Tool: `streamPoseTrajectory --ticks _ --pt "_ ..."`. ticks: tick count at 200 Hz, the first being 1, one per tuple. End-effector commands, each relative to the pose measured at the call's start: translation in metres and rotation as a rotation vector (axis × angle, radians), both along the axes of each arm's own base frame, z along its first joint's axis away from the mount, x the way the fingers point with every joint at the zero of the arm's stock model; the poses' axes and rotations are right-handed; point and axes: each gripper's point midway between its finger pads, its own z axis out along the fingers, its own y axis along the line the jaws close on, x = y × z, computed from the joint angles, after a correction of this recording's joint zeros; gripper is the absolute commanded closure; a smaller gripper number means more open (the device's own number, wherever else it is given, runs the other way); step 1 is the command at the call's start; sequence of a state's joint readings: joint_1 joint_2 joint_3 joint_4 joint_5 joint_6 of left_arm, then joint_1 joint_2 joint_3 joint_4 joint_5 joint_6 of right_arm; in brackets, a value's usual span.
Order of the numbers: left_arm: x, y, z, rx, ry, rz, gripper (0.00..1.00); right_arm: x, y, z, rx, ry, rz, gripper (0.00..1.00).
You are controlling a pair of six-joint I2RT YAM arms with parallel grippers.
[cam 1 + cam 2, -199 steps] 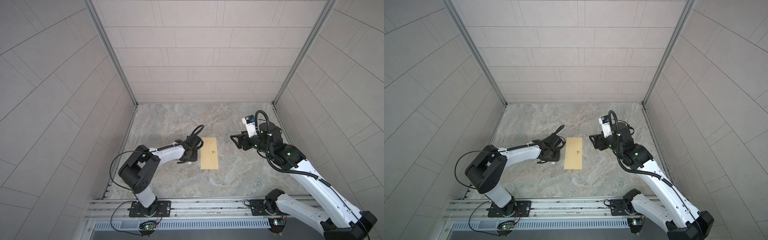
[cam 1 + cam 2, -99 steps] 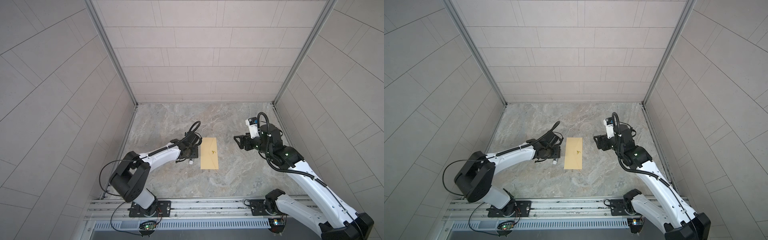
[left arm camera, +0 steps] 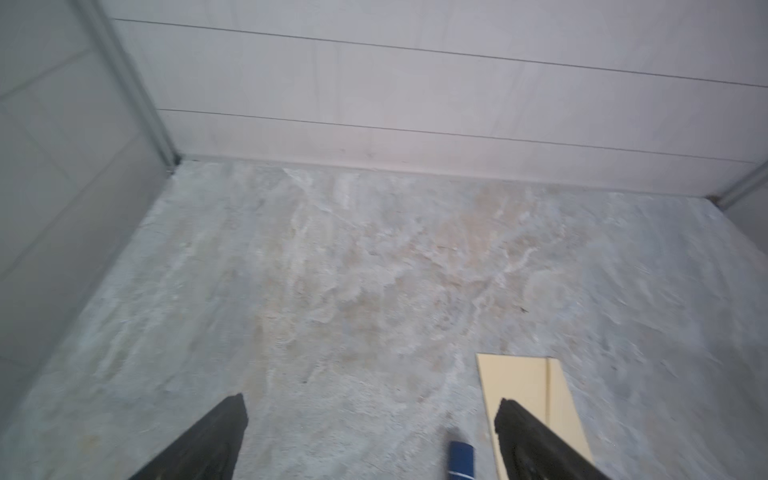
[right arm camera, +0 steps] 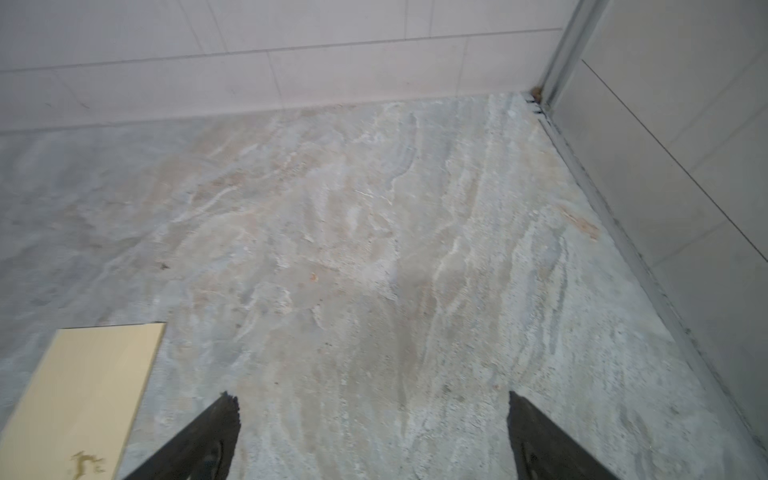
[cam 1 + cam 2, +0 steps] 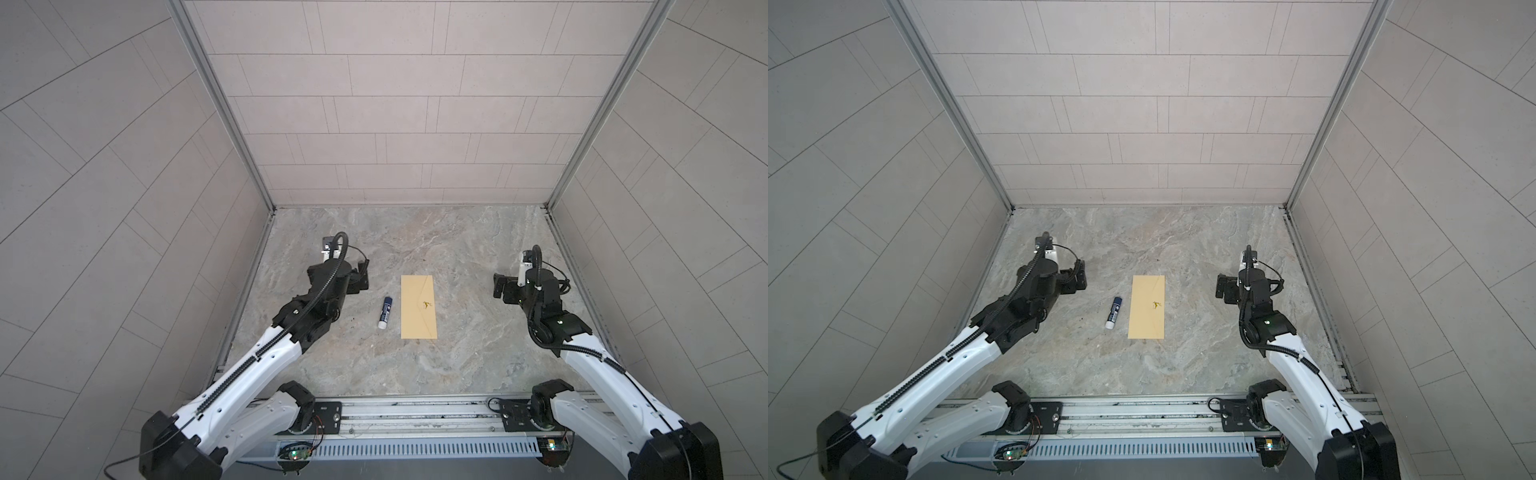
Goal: Place the letter into the envelope and seal it
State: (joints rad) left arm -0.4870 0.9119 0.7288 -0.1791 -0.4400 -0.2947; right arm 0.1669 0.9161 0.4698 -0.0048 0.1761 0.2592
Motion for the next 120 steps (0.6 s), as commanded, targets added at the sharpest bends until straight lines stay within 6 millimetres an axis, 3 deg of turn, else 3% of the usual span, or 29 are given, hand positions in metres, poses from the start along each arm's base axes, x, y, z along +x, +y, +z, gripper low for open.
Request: streamPoseTrajectory --ticks 1,29,61,96,120 --pt "0.008 0.045 -0.012 0.137 -0.068 0.115 0.0 0.012 -0.027 0.011 -0.099 -0.16 -0.118 0.01" --pt "0.016 0.09 -0.05 0.101 -0.063 0.231 0.0 0.019 -0.039 -0.013 -0.189 -0.133 -0.145 0.0" --pt "0.031 0.115 -0.093 0.141 0.027 0.273 0.0 0.033 -0.041 -0.03 -0.254 -0.129 -0.132 0.0" --pt "0.042 0.121 -0.121 0.144 -0.004 0.285 0.0 0.052 -0.038 -0.026 -0.285 -0.171 -0.113 0.0" --pt "0.054 0.116 -0.121 0.175 -0.015 0.24 0.0 0.062 -0.033 -0.036 -0.254 -0.167 -0.076 0.0"
